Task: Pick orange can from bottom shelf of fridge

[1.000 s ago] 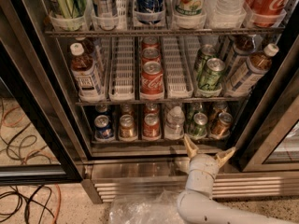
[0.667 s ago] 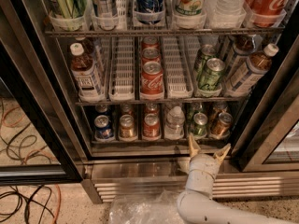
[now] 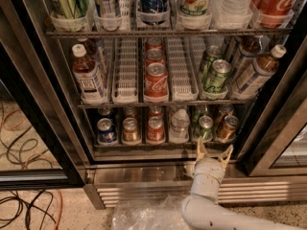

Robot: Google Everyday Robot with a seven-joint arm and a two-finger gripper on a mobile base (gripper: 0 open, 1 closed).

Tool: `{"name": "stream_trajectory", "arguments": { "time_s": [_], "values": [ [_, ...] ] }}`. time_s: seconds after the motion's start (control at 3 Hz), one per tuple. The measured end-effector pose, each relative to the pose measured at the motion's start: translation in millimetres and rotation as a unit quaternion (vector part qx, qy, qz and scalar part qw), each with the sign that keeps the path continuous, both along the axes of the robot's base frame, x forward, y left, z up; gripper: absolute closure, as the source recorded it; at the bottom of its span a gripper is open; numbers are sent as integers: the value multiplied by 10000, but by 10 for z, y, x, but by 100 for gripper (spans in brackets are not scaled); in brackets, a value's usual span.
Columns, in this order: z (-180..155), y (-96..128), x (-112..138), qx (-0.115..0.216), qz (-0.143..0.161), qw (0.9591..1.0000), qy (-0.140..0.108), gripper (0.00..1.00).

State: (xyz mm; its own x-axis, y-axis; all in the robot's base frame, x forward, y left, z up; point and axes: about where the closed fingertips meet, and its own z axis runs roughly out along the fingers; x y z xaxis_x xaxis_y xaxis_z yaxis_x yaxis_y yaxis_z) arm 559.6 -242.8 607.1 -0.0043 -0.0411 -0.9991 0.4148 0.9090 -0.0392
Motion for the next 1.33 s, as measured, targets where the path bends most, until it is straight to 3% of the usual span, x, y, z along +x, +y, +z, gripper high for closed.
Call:
{"name": "stream_trajectory", "arguments": {
  "time_s": [0.33, 1.0, 1.33],
  "values": [
    [-5, -63, 54, 25, -131, 9999, -13, 22],
    [-17, -169, 121, 3, -346, 9994, -69, 43],
    [-51, -163, 91, -87, -308, 9995, -78, 34]
  ]
}}
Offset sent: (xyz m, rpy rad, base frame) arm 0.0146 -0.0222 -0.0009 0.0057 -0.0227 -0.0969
